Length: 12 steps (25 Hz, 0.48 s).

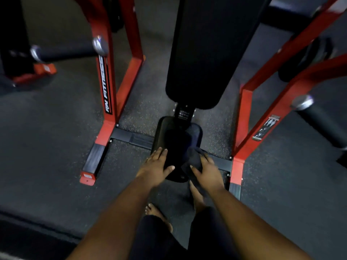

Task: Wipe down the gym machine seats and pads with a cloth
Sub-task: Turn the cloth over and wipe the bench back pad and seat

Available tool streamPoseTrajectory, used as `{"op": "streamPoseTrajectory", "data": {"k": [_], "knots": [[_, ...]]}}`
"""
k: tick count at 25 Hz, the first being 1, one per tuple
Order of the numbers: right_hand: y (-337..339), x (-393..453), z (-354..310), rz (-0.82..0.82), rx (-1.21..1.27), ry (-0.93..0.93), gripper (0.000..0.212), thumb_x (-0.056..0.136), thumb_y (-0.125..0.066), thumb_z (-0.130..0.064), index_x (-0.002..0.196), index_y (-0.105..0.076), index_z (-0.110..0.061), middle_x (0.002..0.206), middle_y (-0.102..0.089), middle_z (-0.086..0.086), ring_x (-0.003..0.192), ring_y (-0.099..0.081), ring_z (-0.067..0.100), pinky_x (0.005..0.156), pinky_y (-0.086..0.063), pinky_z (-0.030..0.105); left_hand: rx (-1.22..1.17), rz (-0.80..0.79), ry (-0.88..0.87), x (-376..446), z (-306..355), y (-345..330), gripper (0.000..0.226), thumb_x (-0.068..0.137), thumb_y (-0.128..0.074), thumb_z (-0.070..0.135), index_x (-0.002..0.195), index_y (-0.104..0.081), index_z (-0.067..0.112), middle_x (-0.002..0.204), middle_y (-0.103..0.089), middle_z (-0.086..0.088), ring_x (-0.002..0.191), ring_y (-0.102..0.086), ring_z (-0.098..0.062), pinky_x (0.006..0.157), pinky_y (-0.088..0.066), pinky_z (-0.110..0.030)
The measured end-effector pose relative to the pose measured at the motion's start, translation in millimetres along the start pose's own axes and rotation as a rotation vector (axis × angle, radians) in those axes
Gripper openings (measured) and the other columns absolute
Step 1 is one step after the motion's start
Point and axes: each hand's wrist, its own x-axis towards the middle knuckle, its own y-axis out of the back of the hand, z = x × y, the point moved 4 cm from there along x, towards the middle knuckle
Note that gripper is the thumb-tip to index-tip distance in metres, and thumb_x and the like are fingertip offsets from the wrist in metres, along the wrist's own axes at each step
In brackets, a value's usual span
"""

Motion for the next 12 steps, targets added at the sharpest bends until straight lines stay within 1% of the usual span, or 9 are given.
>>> {"op": "streamPoseTrajectory", "data": {"k": [2, 4, 6, 12], "knots": [[42, -11, -23, 0.119, 0.027, 0.048, 0.063, 0.092, -0.063, -0.039, 0.150, -0.041, -0.027, 0.159, -0.034, 0.006, 0.132, -0.050, 0.036, 0.106, -0.046, 0.044, -0.015, 0.102, -0.038, -19, 20, 31, 0.081, 0.099, -0.040, 0.062, 0.162, -0.004, 0.023, 0.170, 0.004, -0.001, 0.156, -0.007, -0.025, 0.123, -0.020, -0.043], [89, -17, -46, 0.227, 0.037, 0.061, 0.064, 0.093, -0.065, -0.037, 0.151, -0.040, -0.027, 0.161, -0.031, 0.005, 0.136, -0.046, 0.036, 0.110, -0.042, 0.045, 0.049, 0.216, -0.108, -33, 42, 67, 0.082, 0.098, -0.039, 0.064, 0.162, -0.007, 0.023, 0.170, 0.002, -0.002, 0.156, -0.006, -0.024, 0.124, -0.020, -0.045], [134, -15, -68, 0.328, 0.050, 0.095, 0.065, 0.093, -0.066, -0.035, 0.152, -0.039, -0.027, 0.162, -0.029, 0.005, 0.137, -0.044, 0.036, 0.113, -0.039, 0.044, 0.099, 0.327, -0.178, -38, 64, 104, 0.083, 0.097, -0.039, 0.066, 0.161, -0.011, 0.022, 0.170, -0.003, -0.004, 0.156, -0.008, -0.023, 0.124, -0.021, -0.046], [244, 34, -109, 0.531, 0.099, 0.183, 0.064, 0.095, -0.063, -0.038, 0.153, -0.038, -0.026, 0.163, -0.026, 0.004, 0.142, -0.039, 0.033, 0.116, -0.035, 0.041, 0.199, 0.469, -0.257, -12, 128, 217, 0.084, 0.096, -0.041, 0.067, 0.161, -0.010, 0.023, 0.170, 0.000, -0.003, 0.156, -0.003, -0.021, 0.126, -0.014, -0.043]]}}
